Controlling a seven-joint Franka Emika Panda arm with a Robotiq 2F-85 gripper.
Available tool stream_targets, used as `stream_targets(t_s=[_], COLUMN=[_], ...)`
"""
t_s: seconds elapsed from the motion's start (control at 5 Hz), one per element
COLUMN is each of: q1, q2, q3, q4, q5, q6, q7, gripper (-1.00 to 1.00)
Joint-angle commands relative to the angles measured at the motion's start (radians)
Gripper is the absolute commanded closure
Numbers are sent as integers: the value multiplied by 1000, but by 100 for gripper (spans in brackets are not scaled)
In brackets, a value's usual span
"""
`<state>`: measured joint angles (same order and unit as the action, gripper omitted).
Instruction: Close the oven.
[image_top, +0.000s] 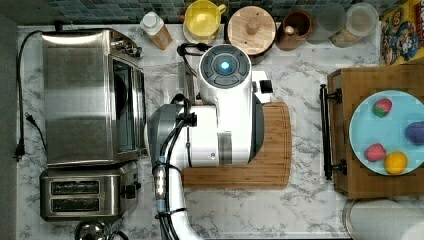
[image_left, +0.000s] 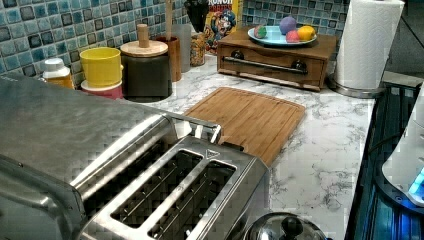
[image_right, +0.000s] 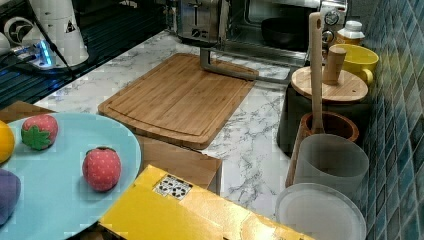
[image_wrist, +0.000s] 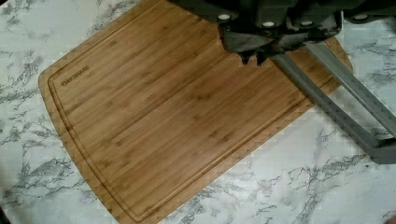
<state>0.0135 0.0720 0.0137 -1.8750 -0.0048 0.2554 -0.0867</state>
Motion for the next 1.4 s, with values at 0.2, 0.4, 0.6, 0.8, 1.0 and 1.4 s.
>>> stream_targets(t_s=[0.2,0.4,0.6,0.8,1.0,1.4], q1=[6,-18,-97,-128,-152,-157], q2=[44,-56,-70,-46,19,161], q3=[14,12,-36,-77,-84,-69], q4=[-15,-196,-322,-359,-326,-160], q5=[14,86,281,440,605,708], q6=[33,165,277,320,261,143], q7=[-113,-272,-556,-793,-1064,-1266], gripper=[100,100,100,100,100,100])
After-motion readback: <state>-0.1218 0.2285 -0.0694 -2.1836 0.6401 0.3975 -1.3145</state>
